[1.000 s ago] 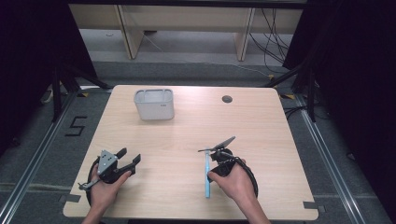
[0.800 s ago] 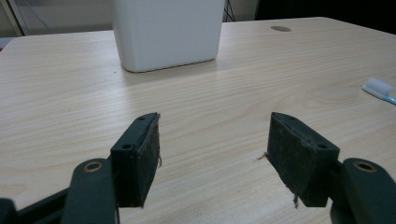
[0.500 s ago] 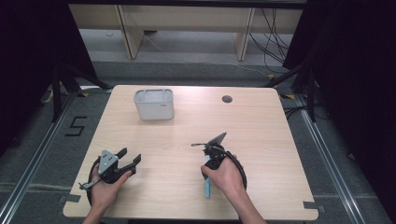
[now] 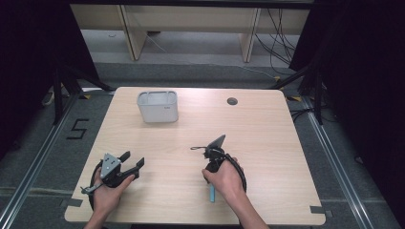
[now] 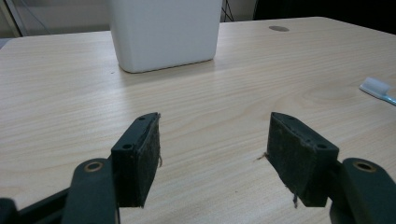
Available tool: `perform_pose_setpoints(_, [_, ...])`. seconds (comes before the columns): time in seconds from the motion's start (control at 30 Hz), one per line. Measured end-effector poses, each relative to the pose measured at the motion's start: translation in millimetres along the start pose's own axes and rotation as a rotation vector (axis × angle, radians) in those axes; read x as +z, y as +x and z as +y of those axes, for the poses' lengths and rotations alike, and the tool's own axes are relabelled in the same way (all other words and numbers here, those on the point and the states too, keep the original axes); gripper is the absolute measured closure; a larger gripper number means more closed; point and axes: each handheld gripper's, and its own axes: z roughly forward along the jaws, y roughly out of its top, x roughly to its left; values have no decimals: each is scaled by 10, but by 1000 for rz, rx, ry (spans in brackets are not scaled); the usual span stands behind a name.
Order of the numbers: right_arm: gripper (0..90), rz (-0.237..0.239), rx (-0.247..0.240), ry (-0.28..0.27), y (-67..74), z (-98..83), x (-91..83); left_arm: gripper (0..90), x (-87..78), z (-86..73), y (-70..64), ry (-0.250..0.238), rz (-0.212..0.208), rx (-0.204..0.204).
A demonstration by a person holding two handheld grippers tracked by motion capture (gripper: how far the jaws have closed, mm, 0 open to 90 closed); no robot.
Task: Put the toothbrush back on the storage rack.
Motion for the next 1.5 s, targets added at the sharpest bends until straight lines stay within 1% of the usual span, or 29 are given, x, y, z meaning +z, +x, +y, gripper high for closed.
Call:
perform_pose_setpoints(0.03, [619, -7, 5, -10, 8, -3, 18, 341, 1, 0, 0, 0, 0, 0])
perform_pose_setpoints(0.07, [628, -11, 3, 9, 8, 3, 14, 341, 1, 0, -1, 0, 0, 1])
perform_pose_setpoints(0.2, [669, -45, -7, 12, 30, 4, 14, 342, 10, -2, -3, -8, -6, 1])
perform_pose_setpoints(0.23, [692, -54, -63, -7, -3, 12, 28, 342, 13, -3, -2, -11, -9, 3])
perform_pose_setpoints(0.27, [715, -60, -54, -12, 2, 14, 35, 342, 13, -3, -3, -11, -9, 5])
perform_pose_setpoints(0.3, [754, -74, 5, 10, 28, 9, 23, 342, 14, -2, -3, -10, -9, 5])
perform_pose_setpoints(0.37, [777, -74, 6, 10, 27, 8, 22, 342, 14, -3, -3, -10, -10, 5])
perform_pose_setpoints(0.47, [787, -76, -23, 15, -1, 10, 18, 342, 14, -3, -5, -11, -11, 4])
perform_pose_setpoints(0.5, [789, -91, -64, -5, -20, 12, 27, 342, 14, -3, -5, -11, -11, 4])
perform_pose_setpoints(0.53, [789, -90, -47, 5, -13, 11, 23, 342, 13, -3, -5, -11, -11, 4])
perform_pose_setpoints(0.57, [789, -90, -47, 5, -13, 11, 23, 342, 13, -3, -4, -11, -11, 4])
perform_pose_setpoints(0.63, [791, -82, -70, 28, -26, 21, 20, 342, 13, -3, -4, -12, -11, 1])
perform_pose_setpoints(0.77, [792, -79, -88, 27, -38, 21, 14, 342, 3, 1, -5, 0, -5, 1])
perform_pose_setpoints(0.83, [792, -88, -90, 2, -50, 15, 12, 342, 14, -3, -3, -12, -12, 1])
perform_pose_setpoints(0.9, [792, -87, -87, 1, -53, 16, 9, 342, 14, -3, -3, -12, -12, 1])
perform_pose_setpoints(0.93, [793, -82, -121, -15, -76, 15, -11, 342, 14, -3, -3, -12, -12, 1])
perform_pose_setpoints(0.97, [793, -82, -121, -15, -76, 15, -11, 342, 14, -3, -3, -12, -11, 1])
perform_pose_setpoints(1.0, [793, -86, -103, -9, -66, 12, -29, 342, 10, -1, -4, -7, -9, 1])
perform_pose_setpoints(1.07, [793, -84, -101, -29, -69, 5, -46, 342, 14, -3, -3, -11, -11, 1])
perform_pose_setpoints(1.1, [793, -74, -122, -34, -87, 7, -82, 343, 14, -3, -3, -11, -11, 1])
perform_pose_setpoints(1.13, [793, -74, -122, -34, -87, 7, -82, 343, 11, -2, -3, -9, -9, 0])
perform_pose_setpoints(1.17, [793, -57, -132, -54, -99, 0, -116, 342, 3, 1, -3, 0, -3, -1])
perform_pose_setpoints(1.23, [793, -50, -126, -58, -97, -6, -131, 342, 0, 1, -2, 0, -3, -3])
perform_pose_setpoints(1.33, [793, -50, -165, -127, -137, -42, -206, 342, 1, 0, -1, -2, -4, -4])
perform_pose_setpoints(1.37, [793, -50, -160, -134, -141, -51, -226, 342, 2, 1, -1, 0, -3, -3])
perform_pose_setpoints(1.4, [793, -29, -155, -137, -150, -58, -242, 342, 0, 2, -1, 3, -2, -3])
perform_pose_setpoints(1.43, [793, -6, -168, -150, -160, -72, -263, 342, 1, 1, -2, 3, -2, -3])
perform_pose_setpoints(1.47, [793, -18, -171, -164, -164, -85, -276, 342, 1, 1, -2, 3, -2, -3])
perform_pose_setpoints(1.5, [793, 0, -184, -186, -188, -98, -284, 342, 1, 1, -2, 3, -2, -4])
